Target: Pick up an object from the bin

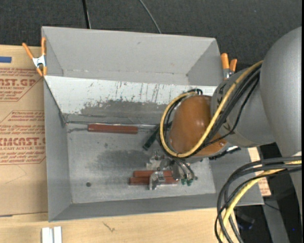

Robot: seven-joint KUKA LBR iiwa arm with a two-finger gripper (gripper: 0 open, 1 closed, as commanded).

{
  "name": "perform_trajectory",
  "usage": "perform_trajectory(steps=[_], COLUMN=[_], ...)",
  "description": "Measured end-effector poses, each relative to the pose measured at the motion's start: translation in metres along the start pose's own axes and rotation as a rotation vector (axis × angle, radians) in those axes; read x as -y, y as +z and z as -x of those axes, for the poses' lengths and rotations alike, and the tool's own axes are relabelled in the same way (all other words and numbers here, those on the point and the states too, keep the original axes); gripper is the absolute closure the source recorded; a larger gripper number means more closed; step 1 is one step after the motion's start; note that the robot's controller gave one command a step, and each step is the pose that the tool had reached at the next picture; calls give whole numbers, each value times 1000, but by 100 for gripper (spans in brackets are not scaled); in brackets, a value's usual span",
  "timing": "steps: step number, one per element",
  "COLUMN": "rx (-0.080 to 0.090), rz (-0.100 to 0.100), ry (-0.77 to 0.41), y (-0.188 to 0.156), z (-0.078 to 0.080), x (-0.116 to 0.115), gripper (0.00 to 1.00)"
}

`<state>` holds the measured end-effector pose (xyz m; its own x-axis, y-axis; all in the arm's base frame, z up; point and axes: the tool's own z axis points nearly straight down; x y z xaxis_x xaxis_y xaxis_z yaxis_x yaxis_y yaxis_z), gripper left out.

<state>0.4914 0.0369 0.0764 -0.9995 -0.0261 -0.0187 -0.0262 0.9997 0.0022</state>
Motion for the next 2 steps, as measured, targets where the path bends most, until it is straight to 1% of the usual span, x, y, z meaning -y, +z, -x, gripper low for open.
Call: perform_trajectory(steps=[1,2], rx=[0,-16], rz=[0,-2], ry=[0,-18], y=[0,-151], z=[0,23], x=[0,1], gripper=[100,100])
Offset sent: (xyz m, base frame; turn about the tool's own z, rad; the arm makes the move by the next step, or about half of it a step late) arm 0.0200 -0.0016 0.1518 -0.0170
